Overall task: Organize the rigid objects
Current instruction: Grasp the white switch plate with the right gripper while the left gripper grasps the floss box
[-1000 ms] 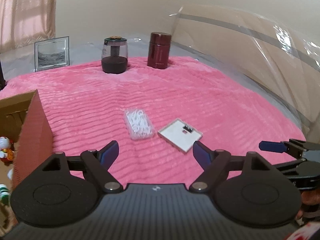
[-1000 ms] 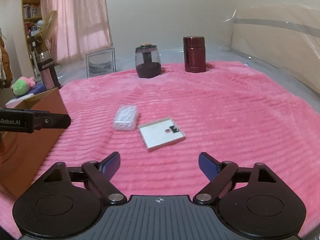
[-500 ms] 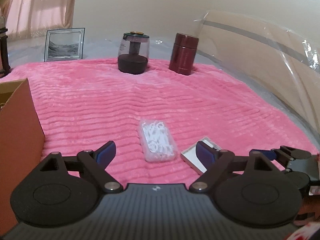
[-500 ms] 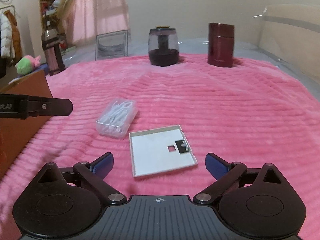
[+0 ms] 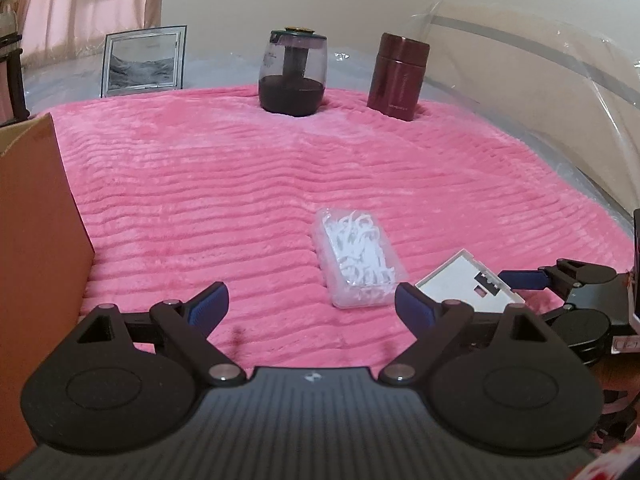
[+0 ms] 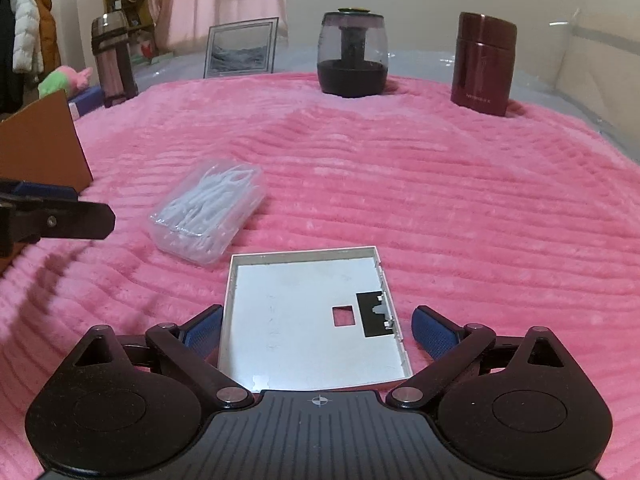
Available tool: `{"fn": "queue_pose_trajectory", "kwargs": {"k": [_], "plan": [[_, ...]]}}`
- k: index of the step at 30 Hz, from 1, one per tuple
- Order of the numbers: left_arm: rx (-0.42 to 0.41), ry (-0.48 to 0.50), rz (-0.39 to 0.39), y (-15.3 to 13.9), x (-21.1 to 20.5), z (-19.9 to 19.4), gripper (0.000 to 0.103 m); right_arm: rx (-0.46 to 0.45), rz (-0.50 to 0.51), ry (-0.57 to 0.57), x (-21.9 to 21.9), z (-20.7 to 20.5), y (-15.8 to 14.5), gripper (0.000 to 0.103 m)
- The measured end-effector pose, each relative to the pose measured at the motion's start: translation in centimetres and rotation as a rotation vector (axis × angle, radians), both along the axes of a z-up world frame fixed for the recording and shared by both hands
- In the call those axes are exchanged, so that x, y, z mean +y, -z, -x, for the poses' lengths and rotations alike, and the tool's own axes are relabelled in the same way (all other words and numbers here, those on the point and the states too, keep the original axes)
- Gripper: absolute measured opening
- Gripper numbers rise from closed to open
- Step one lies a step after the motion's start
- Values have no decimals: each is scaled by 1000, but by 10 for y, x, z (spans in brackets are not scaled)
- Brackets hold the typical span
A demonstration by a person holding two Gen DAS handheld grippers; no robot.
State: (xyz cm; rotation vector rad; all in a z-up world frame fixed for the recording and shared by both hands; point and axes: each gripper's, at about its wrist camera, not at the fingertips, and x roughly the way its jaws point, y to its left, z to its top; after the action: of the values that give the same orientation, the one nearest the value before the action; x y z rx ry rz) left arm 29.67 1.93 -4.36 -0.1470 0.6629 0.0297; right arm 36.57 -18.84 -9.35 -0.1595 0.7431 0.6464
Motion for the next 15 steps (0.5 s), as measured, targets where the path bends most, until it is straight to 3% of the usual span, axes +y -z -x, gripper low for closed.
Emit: {"fn": "queue_pose_trajectory", "kwargs": {"k": [3,6,15], "plan": [[4,-1,-5,2,1,-1,88,0,-16,6,-1,-1,0,94],[2,4,-9,2,-2,-2,88,-5,-22,7,0,-1,-1,85],[-12,20,-27,1,-18,-9,88,-33,-53,75,-7,4,-10,85]]}}
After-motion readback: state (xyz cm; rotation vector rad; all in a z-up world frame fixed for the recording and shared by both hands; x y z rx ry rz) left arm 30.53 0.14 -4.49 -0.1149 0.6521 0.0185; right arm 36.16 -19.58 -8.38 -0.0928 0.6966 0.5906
